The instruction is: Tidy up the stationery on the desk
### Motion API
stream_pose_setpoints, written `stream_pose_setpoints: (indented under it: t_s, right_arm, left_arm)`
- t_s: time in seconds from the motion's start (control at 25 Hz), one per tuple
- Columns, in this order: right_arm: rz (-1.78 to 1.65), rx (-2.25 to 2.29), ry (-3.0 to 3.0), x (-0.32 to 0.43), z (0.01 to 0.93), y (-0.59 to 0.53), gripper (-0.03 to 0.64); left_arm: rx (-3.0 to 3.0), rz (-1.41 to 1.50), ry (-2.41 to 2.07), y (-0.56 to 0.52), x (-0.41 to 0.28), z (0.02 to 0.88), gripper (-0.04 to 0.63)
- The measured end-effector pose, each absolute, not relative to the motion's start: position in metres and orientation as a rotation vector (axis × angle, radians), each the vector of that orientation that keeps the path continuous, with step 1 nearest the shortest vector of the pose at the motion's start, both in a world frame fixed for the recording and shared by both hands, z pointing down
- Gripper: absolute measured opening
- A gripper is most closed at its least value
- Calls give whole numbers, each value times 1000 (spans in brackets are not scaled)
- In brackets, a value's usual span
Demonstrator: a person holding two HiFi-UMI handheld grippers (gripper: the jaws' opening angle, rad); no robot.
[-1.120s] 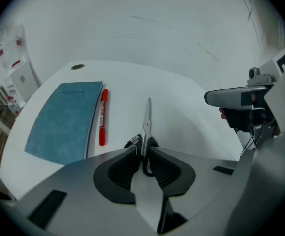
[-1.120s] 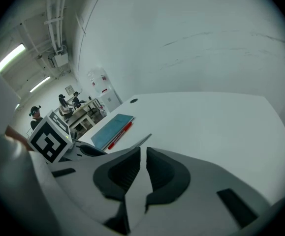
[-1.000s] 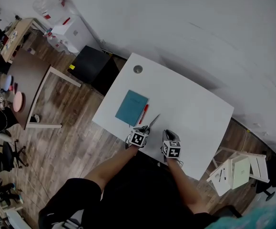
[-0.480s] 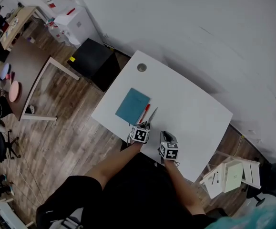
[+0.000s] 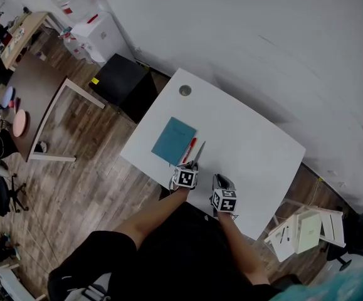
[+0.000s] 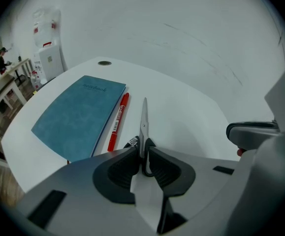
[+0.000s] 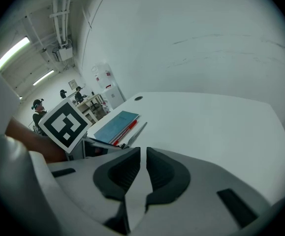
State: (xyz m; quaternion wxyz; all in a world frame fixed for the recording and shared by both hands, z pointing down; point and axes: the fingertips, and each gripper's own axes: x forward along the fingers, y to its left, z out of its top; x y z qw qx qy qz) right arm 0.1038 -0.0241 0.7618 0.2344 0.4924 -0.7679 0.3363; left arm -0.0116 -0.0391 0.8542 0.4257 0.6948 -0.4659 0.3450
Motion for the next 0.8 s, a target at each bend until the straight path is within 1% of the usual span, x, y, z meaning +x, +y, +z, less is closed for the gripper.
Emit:
stream_pose_setpoints:
  t_s: [0.28, 0.48, 0.6, 0.68, 0.8]
  right_arm:
    - [979, 1414, -2110, 129, 760, -8, 55]
    - [981, 1520, -2155, 140, 737, -9, 55]
    - [1006, 1599, -2170, 145, 722, -3, 55]
    - [993, 1578, -2215, 141, 707, 3, 55]
    - [931, 1528, -2336, 124, 670, 15, 55]
  left_arm:
    - [1815, 907, -1161, -30, -2, 836, 94]
    - [2004, 832, -1146, -22, 13, 798, 90]
    - [2096, 750, -1136, -4, 29, 763, 33]
    - [2167, 699, -1130, 7, 43, 735, 17]
    - [2289, 616, -1075, 23, 58, 694, 14]
